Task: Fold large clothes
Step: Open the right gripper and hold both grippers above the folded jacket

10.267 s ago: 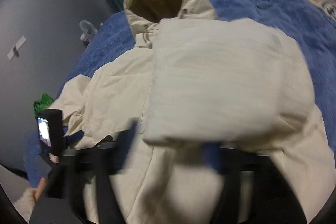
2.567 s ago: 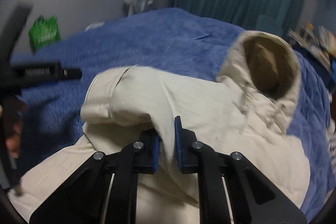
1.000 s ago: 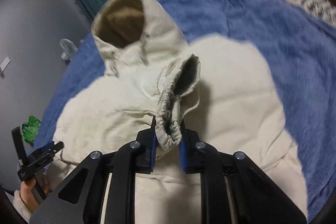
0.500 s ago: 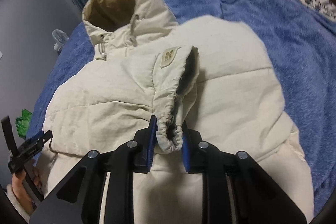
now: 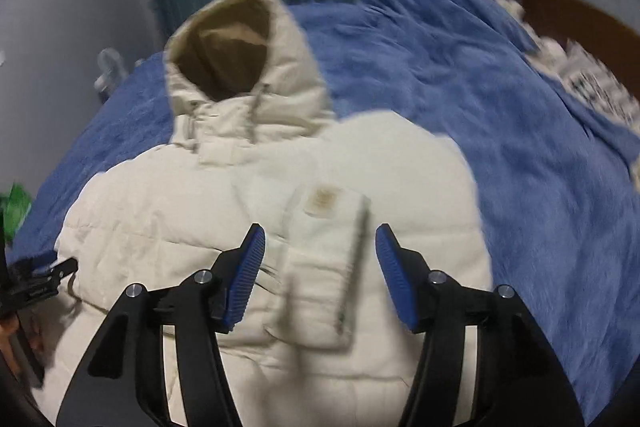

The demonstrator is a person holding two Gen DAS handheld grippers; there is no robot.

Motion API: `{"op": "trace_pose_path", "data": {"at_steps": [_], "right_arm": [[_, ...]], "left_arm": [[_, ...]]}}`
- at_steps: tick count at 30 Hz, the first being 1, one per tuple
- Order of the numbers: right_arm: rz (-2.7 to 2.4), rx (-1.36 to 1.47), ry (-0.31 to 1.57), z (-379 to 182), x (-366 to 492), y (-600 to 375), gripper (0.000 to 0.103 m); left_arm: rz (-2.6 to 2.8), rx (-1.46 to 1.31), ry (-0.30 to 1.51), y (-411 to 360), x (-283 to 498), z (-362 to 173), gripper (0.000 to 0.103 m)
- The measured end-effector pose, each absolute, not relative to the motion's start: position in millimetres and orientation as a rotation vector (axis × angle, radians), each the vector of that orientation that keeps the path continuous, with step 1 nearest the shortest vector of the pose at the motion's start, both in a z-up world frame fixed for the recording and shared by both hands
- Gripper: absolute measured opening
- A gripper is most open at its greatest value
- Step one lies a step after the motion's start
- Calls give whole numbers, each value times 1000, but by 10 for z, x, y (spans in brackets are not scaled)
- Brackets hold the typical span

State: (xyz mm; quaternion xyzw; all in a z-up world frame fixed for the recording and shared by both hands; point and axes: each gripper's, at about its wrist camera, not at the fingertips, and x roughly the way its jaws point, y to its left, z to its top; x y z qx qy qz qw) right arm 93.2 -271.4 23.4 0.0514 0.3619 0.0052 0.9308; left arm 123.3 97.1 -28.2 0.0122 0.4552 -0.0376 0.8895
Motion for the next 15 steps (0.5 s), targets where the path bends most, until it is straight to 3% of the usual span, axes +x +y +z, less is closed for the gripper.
{"op": "trace_pose_path", "data": {"at_steps": [6,10,15], "right_arm": [[30,-15,791,-13,1186,-2495,56],[50,53,863,-235,1243,-2587,56],[39,18,869,-302,1241,-2517,63]], "left_arm": [[-78,38,939,949,1236,-328,82],[-97,38,936,935,1240,-386,93],[-76,83,967,845,1287,-407,95]]}}
